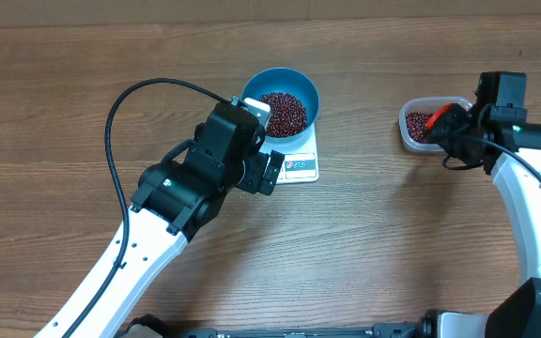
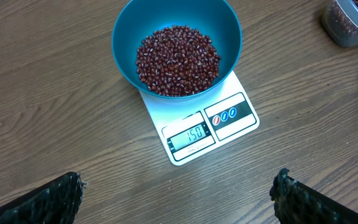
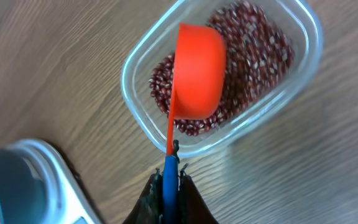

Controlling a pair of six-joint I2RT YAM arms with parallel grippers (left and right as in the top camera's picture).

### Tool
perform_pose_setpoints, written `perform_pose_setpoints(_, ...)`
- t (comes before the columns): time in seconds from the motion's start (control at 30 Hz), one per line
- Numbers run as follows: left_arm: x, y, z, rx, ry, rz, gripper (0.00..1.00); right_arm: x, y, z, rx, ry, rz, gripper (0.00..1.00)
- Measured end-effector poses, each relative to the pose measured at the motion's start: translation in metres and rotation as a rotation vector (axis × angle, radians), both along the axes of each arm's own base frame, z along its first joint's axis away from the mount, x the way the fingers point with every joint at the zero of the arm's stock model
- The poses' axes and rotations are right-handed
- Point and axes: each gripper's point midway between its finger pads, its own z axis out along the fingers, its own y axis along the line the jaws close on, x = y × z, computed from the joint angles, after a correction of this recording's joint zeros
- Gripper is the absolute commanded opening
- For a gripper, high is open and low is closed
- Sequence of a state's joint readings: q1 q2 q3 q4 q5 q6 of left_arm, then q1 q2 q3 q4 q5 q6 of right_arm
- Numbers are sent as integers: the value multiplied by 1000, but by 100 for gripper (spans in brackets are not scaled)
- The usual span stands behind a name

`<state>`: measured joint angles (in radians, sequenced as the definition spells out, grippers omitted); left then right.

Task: Scoop item into bowl and weigh 150g on scale
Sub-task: 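Lower the red scoop into the bean tub with the right gripper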

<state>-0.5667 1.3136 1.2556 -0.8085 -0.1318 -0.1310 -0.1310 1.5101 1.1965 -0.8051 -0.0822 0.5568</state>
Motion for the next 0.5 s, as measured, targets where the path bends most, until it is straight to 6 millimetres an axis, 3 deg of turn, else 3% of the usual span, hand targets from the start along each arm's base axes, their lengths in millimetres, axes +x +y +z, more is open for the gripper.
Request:
perform_pose_setpoints(0.37,0,0,0,0,0,0,100,4,3,-34,133,96,-190,5)
perform_pose_setpoints(0.4,0,0,0,0,0,0,100,5,3,-35,140,99,-200,9)
perform_pose_setpoints(0.5,0,0,0,0,0,0,100,6,4,-35,151,97,-215,44)
